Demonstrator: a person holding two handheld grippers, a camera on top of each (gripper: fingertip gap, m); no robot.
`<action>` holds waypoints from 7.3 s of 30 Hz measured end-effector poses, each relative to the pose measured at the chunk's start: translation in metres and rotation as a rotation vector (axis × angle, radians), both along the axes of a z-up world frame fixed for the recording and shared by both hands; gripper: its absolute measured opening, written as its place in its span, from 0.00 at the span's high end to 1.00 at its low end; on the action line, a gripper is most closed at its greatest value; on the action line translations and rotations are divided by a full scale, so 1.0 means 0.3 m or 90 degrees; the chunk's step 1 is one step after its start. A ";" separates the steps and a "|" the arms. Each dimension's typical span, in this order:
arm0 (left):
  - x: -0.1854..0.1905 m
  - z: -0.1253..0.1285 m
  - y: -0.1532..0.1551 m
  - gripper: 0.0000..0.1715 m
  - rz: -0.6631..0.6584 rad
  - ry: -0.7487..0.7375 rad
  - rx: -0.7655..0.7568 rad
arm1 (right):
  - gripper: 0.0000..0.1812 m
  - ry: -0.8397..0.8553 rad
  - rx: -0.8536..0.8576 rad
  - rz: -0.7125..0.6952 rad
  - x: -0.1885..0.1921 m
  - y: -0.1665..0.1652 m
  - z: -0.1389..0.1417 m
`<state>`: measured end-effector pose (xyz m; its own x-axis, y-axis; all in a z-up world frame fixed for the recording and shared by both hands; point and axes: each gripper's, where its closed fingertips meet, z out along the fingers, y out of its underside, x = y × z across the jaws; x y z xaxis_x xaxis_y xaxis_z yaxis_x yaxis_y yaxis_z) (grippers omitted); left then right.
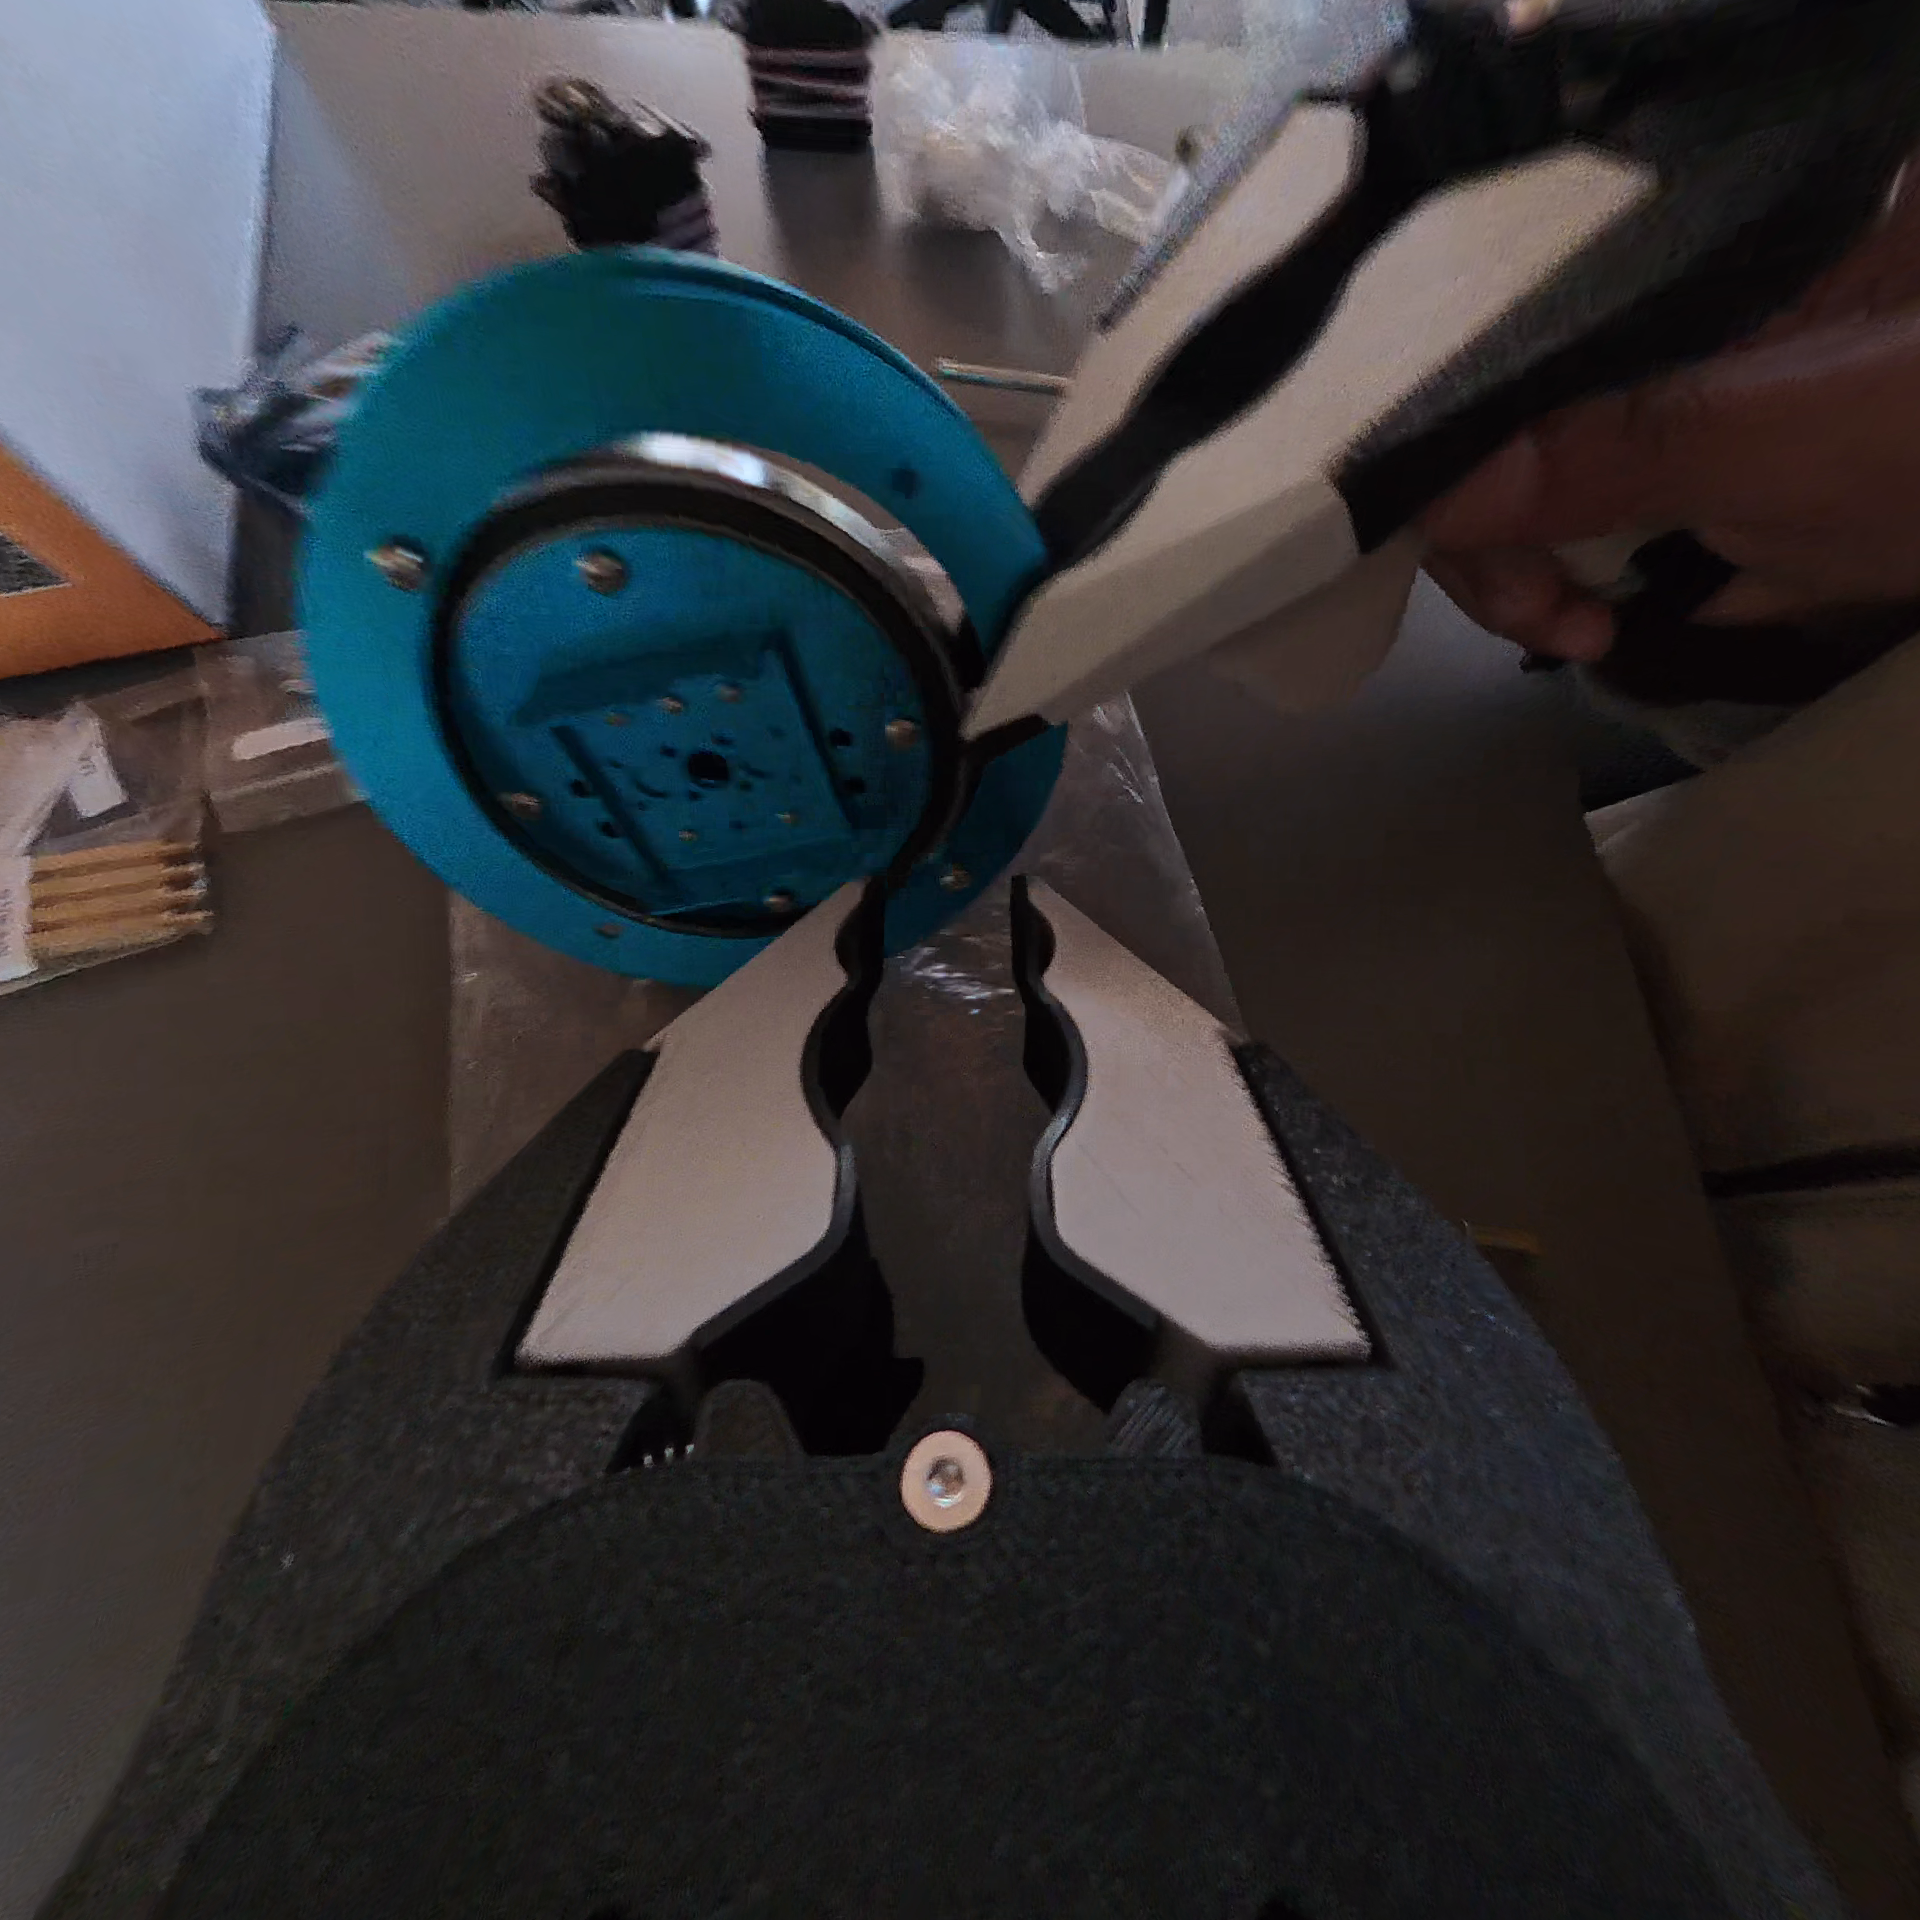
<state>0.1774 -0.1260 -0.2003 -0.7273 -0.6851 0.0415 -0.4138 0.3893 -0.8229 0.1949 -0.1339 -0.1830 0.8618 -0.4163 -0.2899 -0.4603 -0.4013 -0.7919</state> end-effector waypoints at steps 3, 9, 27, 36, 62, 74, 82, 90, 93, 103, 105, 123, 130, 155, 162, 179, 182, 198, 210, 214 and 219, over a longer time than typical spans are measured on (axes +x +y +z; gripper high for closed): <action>0.030 0.088 0.065 0.85 0.051 -0.007 -0.076 | 0.96 -0.020 -0.007 0.013 -0.011 0.007 0.009; 0.118 0.202 0.214 0.85 0.188 -0.047 -0.153 | 0.95 -0.056 -0.024 0.043 -0.050 0.024 0.015; 0.072 0.140 0.202 0.57 -0.094 -0.044 -0.045 | 0.96 -0.229 -0.084 0.289 -0.064 -0.012 -0.014; 0.031 0.110 0.134 0.90 -0.238 0.018 -0.096 | 0.74 -0.211 0.079 0.276 -0.037 0.032 0.094; -0.183 0.145 0.175 0.91 -0.234 0.054 -0.003 | 0.93 -0.072 0.105 0.493 -0.204 0.078 0.034; -0.199 0.076 0.227 0.93 -0.191 0.065 -0.018 | 0.93 -0.081 0.121 0.500 -0.185 0.140 0.081; -0.204 0.051 0.232 0.92 -0.178 0.073 -0.063 | 0.92 -0.053 0.137 0.492 -0.141 0.123 0.061; -0.211 0.044 0.219 0.93 -0.179 0.067 -0.069 | 0.94 -0.022 0.160 0.519 -0.159 0.100 0.059; -0.208 0.045 0.218 0.92 -0.173 0.054 -0.047 | 0.94 -0.019 0.156 0.520 -0.155 0.104 0.055; -0.223 0.156 0.287 0.93 -0.118 0.059 -0.108 | 0.93 0.008 0.173 0.539 -0.193 0.168 0.066; -0.240 0.106 0.295 0.93 -0.108 0.077 -0.086 | 0.93 -0.007 0.093 0.544 -0.207 0.181 -0.007; -0.231 0.080 0.315 0.89 -0.045 0.053 -0.096 | 0.95 -0.053 0.055 0.614 -0.187 0.204 0.058; -0.242 0.079 0.313 0.91 -0.057 0.043 -0.128 | 0.95 -0.002 0.056 0.612 -0.189 0.190 -0.008; -0.298 0.036 0.374 0.85 -0.002 0.069 -0.089 | 0.95 0.062 0.115 0.600 -0.251 0.256 0.029; -0.321 0.060 0.317 0.90 -0.053 0.067 -0.135 | 0.82 0.096 0.110 0.631 -0.281 0.241 0.021; -0.325 0.122 0.292 0.92 -0.041 0.027 -0.096 | 0.93 0.037 0.150 0.637 -0.278 0.236 0.068; -0.312 0.146 0.291 0.92 -0.042 0.014 -0.077 | 0.93 0.038 0.151 0.636 -0.277 0.235 0.070; -0.268 0.080 0.364 0.84 0.061 0.043 -0.075 | 0.93 -0.025 0.106 0.561 -0.289 0.199 0.061; -0.376 0.221 0.232 0.88 0.390 -0.122 -0.160 | 0.94 -0.122 0.097 0.288 -0.361 0.218 0.076; -0.353 0.188 0.237 0.87 0.455 -0.127 -0.157 | 0.93 -0.141 0.083 0.293 -0.388 0.224 0.076; -0.344 0.199 0.280 0.90 0.480 -0.133 -0.206 | 0.93 -0.206 0.063 0.304 -0.401 0.233 0.078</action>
<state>0.0742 -0.0421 -0.1406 -0.0951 -0.9674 0.2348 -0.2952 -0.1979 -0.9347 0.0745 -0.0640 -0.1597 0.9985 0.0555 0.0013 0.0246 -0.4221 -0.9062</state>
